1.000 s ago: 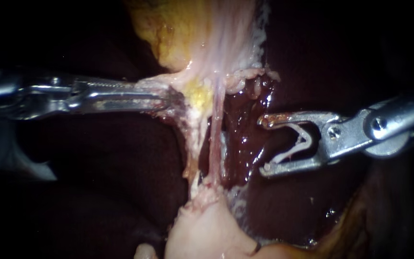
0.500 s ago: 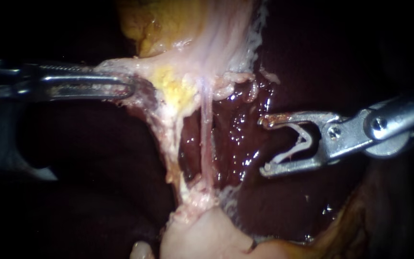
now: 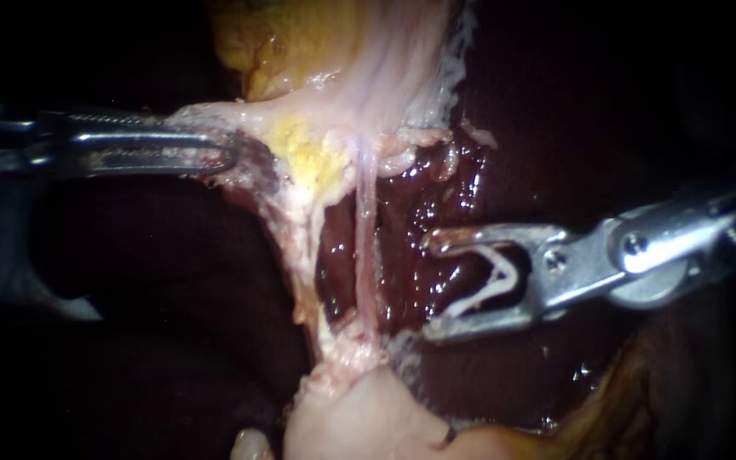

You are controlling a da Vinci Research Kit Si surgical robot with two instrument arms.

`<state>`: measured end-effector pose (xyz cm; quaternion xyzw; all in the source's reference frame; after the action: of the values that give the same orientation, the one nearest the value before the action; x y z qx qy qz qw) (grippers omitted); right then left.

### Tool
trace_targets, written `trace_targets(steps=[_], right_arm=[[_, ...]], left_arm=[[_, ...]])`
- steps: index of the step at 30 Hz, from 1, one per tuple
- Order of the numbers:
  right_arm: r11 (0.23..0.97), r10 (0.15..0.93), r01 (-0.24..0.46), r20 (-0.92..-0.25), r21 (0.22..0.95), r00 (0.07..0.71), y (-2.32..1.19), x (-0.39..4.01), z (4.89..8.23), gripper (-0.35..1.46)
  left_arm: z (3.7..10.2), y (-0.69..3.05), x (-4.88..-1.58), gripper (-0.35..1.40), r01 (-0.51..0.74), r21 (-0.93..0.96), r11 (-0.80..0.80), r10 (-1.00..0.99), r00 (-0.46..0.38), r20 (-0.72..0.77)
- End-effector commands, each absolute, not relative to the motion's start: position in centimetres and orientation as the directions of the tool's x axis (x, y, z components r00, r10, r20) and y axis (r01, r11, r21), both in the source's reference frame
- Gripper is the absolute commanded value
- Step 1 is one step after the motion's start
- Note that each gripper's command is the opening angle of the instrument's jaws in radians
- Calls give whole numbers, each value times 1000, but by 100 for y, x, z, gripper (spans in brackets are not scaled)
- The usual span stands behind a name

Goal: Clipping first clip left tube

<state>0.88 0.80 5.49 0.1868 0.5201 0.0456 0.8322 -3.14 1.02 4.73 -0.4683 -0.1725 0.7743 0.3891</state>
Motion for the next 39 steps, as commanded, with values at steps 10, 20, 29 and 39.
trace_targets(steps=[10,20,29,39], right_arm=[[888,344,124,-818,443,461,57,130,567,45],[869,396,84,-788,487,472,53,144,610,45],[861,418,64,-774,504,475,62,149,634,45],[849,428,100,-786,519,446,57,168,648,45]], left_arm=[[473,102,-314,-35,-443,-631,-637,765,-258,-591],[472,101,-315,-35,-444,-631,-636,765,-258,-590],[471,100,-316,-35,-445,-630,-636,765,-257,-590],[470,100,-316,-35,-446,-630,-636,765,-257,-590]])
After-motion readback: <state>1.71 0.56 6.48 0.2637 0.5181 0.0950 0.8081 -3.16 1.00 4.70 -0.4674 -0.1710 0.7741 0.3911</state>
